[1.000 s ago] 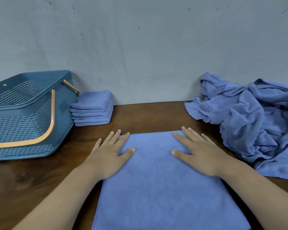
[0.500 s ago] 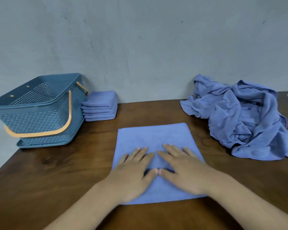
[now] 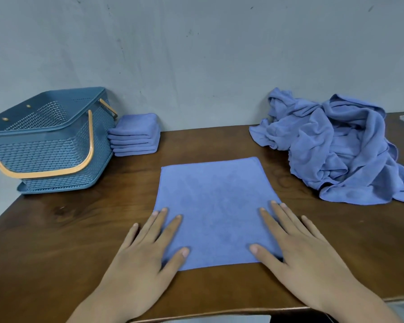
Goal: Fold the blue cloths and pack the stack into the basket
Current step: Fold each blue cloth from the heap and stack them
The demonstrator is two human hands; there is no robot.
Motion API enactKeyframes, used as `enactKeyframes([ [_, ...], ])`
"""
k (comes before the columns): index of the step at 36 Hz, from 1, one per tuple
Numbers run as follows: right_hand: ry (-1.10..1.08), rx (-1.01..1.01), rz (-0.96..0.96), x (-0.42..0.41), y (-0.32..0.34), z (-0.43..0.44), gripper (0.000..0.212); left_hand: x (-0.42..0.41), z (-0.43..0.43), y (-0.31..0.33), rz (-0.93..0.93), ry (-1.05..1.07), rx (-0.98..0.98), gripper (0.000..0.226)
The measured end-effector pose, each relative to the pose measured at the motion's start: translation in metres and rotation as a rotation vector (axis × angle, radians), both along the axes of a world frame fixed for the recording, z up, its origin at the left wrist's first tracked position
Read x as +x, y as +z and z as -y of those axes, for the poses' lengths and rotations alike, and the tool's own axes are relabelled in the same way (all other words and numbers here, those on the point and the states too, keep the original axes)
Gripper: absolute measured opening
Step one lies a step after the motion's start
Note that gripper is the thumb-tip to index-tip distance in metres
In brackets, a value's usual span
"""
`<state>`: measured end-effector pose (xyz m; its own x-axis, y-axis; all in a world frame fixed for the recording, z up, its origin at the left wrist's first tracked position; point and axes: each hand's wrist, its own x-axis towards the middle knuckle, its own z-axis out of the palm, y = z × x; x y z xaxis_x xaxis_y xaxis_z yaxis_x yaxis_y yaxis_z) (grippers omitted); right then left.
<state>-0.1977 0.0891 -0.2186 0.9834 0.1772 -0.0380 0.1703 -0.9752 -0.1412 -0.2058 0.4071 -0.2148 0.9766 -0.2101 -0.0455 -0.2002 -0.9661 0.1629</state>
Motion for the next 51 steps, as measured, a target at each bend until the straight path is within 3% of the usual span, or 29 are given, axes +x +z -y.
enactKeyframes([
  [7,-0.008,0.006,0.026,0.000,-0.005,0.001,0.085,-0.001,-0.001,-0.007,0.114,-0.058,-0.077,0.071],
  [11,0.089,0.029,0.150,-0.002,-0.007,0.003,0.071,-0.005,0.016,-0.010,0.341,-0.303,-0.167,0.036],
  [14,0.269,0.122,0.280,-0.003,-0.011,0.008,0.047,-0.011,0.043,-0.011,0.408,-0.444,-0.230,0.023],
  [17,0.455,0.202,0.384,-0.004,-0.016,0.014,0.029,-0.010,0.063,-0.016,0.427,-0.461,-0.217,0.016],
  [22,0.504,0.232,0.388,-0.008,-0.013,0.015,0.028,-0.006,0.064,-0.021,0.419,-0.409,-0.272,0.009],
  [26,0.486,0.252,0.362,-0.007,-0.009,0.010,0.015,-0.004,0.068,-0.023,0.398,-0.402,-0.269,0.011],
  [31,0.460,0.236,0.355,0.001,-0.006,0.002,0.020,-0.002,0.069,-0.023,0.368,-0.374,-0.280,0.011],
  [40,0.482,0.186,0.427,0.004,-0.007,-0.008,0.009,-0.004,0.072,-0.020,0.372,-0.345,-0.318,0.008],
  [47,0.468,0.179,0.430,0.003,-0.007,-0.008,0.017,-0.005,0.072,-0.020,0.347,-0.339,-0.366,0.003],
  [51,0.462,0.188,0.432,0.003,-0.006,-0.009,0.019,-0.006,0.075,-0.022,0.351,-0.314,-0.299,0.036],
])
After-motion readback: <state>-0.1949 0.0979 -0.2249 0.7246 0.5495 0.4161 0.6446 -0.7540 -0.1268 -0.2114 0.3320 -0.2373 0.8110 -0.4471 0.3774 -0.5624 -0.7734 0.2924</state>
